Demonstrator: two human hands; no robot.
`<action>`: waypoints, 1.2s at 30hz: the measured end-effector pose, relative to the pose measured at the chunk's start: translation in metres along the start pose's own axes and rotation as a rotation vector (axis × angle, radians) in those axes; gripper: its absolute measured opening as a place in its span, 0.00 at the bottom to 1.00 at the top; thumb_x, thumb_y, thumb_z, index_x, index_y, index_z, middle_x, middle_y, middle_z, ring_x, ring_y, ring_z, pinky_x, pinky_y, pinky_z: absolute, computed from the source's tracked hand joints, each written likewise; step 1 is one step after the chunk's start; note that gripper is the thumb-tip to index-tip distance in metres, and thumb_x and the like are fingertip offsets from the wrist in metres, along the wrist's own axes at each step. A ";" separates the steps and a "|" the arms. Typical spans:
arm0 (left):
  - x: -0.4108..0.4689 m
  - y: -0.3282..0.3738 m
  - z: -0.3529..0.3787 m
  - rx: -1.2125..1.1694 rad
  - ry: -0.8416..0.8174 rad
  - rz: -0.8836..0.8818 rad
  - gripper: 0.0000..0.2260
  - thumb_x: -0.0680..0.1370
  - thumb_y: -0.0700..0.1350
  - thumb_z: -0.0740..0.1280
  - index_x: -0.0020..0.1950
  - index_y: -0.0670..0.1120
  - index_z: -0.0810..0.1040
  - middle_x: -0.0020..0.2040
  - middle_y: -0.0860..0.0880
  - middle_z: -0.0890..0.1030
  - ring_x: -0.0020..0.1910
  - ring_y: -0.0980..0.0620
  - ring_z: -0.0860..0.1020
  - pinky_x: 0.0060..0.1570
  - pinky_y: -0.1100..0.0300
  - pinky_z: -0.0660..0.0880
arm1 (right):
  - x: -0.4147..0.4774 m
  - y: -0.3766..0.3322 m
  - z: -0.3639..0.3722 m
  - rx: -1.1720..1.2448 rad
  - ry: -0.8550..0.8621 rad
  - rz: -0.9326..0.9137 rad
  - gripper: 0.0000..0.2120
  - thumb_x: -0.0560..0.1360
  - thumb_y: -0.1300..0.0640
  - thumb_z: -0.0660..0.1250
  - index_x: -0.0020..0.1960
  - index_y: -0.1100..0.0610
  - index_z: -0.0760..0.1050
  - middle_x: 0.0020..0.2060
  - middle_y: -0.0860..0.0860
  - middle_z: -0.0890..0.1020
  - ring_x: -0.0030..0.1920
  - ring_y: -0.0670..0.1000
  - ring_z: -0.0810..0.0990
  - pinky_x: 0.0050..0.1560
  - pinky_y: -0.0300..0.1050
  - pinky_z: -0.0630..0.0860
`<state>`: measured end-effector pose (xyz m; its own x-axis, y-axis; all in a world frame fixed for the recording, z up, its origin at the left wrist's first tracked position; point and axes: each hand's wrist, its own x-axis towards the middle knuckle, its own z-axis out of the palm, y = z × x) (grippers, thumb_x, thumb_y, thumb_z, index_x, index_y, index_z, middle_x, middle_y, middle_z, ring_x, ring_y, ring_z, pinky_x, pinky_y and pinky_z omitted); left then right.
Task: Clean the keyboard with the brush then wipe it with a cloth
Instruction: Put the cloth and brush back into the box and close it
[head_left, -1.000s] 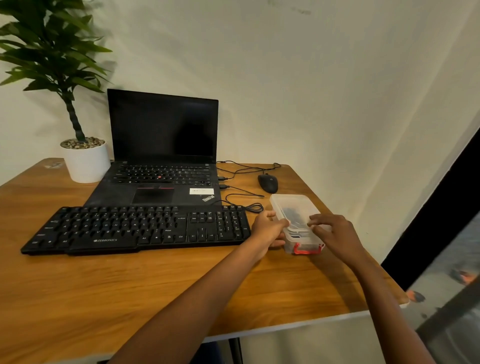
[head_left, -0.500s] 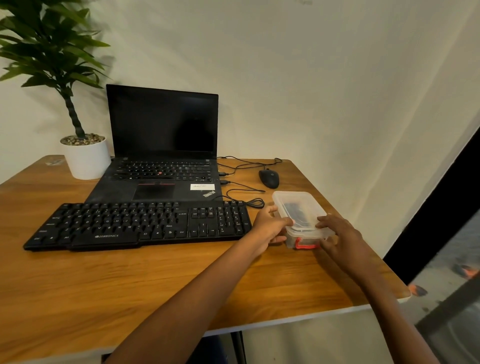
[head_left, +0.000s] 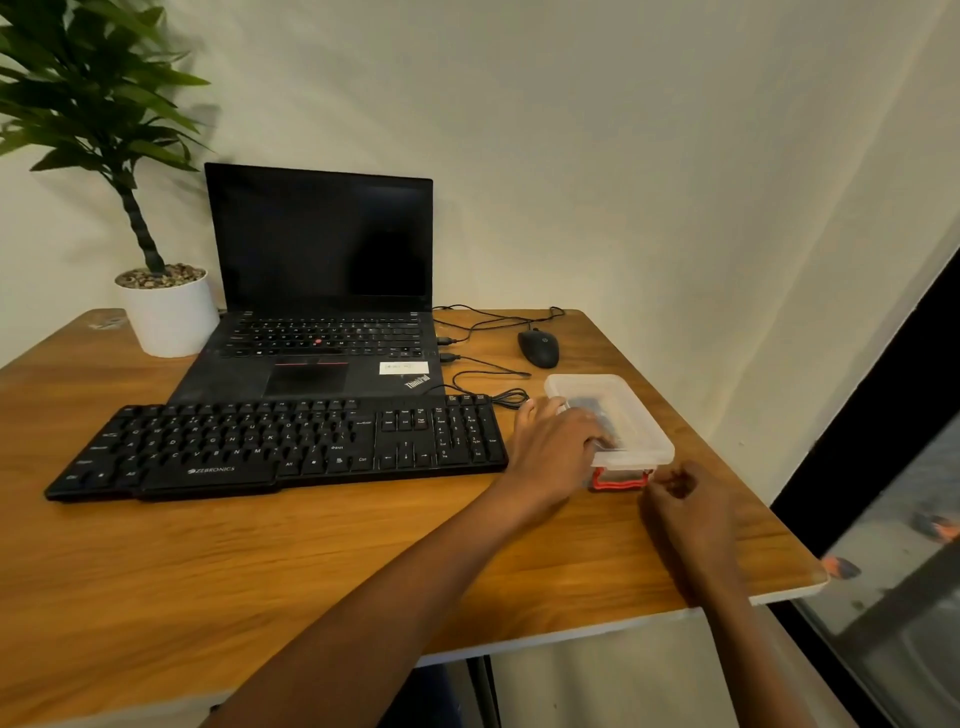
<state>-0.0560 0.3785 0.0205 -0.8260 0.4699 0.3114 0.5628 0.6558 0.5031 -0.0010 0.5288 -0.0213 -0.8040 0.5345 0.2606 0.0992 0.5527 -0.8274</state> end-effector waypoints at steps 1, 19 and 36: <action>-0.003 0.001 0.001 0.020 0.019 0.018 0.14 0.81 0.42 0.57 0.60 0.52 0.79 0.68 0.52 0.73 0.73 0.50 0.59 0.72 0.46 0.43 | 0.000 -0.002 0.003 0.019 -0.005 -0.004 0.01 0.74 0.61 0.66 0.44 0.57 0.74 0.37 0.51 0.78 0.39 0.50 0.77 0.35 0.40 0.72; -0.009 0.002 0.020 0.127 0.133 0.146 0.16 0.77 0.53 0.65 0.61 0.47 0.77 0.64 0.48 0.77 0.66 0.51 0.71 0.71 0.51 0.55 | -0.002 -0.018 -0.008 0.431 0.089 0.186 0.03 0.76 0.61 0.64 0.47 0.59 0.77 0.41 0.52 0.80 0.43 0.50 0.79 0.39 0.39 0.77; -0.006 -0.003 0.021 -0.019 0.167 0.120 0.13 0.78 0.52 0.64 0.57 0.47 0.79 0.61 0.49 0.79 0.61 0.51 0.75 0.61 0.56 0.68 | 0.131 -0.038 0.024 0.261 -0.515 0.354 0.12 0.79 0.48 0.59 0.48 0.57 0.74 0.47 0.58 0.80 0.41 0.54 0.80 0.45 0.49 0.78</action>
<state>-0.0524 0.3859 0.0003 -0.7476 0.4387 0.4986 0.6583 0.5887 0.4691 -0.1245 0.5621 0.0326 -0.9321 0.2460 -0.2657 0.3158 0.1934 -0.9289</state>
